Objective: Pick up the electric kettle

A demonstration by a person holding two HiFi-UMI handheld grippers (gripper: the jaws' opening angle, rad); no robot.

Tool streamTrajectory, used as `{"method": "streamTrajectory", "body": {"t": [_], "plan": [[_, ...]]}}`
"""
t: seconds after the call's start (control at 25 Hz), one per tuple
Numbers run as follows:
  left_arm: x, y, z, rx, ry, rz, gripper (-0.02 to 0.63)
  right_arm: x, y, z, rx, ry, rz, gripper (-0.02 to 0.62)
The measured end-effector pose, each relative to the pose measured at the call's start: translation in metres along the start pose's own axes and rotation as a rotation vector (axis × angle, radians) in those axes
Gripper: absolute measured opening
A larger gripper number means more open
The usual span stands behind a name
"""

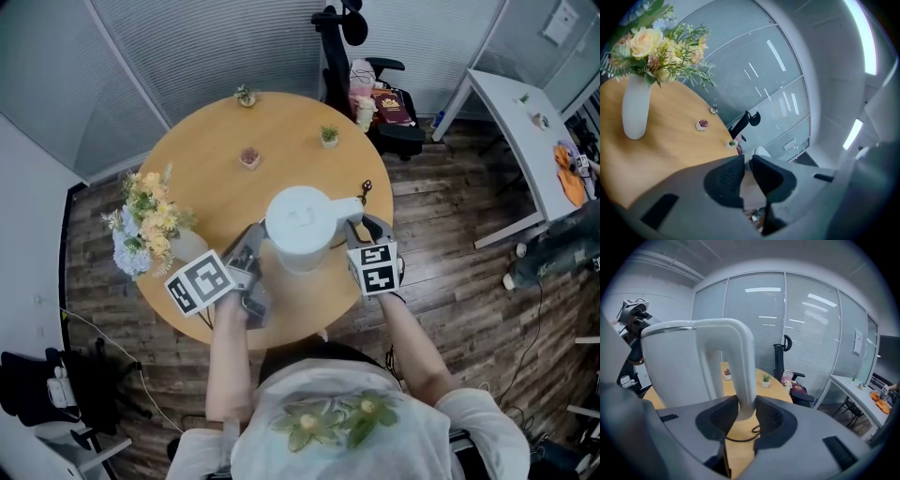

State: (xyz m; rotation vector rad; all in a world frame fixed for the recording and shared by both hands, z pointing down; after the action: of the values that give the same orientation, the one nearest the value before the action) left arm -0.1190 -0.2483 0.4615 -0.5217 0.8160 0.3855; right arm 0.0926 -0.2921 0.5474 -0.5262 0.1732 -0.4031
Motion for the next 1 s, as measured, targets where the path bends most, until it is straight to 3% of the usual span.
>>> {"method": "streamTrajectory", "body": {"t": [0.48,1.0], "plan": [[0.021,0.009,-0.011,0.053,-0.024,0.027,0.058,0.003,0.019,-0.013,0.056,-0.028,0.003,0.129],[0.049,0.024,-0.041,0.102,-0.059,0.074,0.058,0.001,0.044,-0.053,0.137,-0.038,0.006,0.129]]}}
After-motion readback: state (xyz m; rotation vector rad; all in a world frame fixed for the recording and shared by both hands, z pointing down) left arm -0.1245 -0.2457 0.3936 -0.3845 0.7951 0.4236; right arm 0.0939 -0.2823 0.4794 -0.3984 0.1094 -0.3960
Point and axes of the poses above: the fingertips, and each gripper's own axes: y backward along the fingers, x to its right, z out of its underside, the point moved 1 cm from there along y, backward along the fingers, and after that the axes turned 3 degrees about -y, right-handed, at the moved point
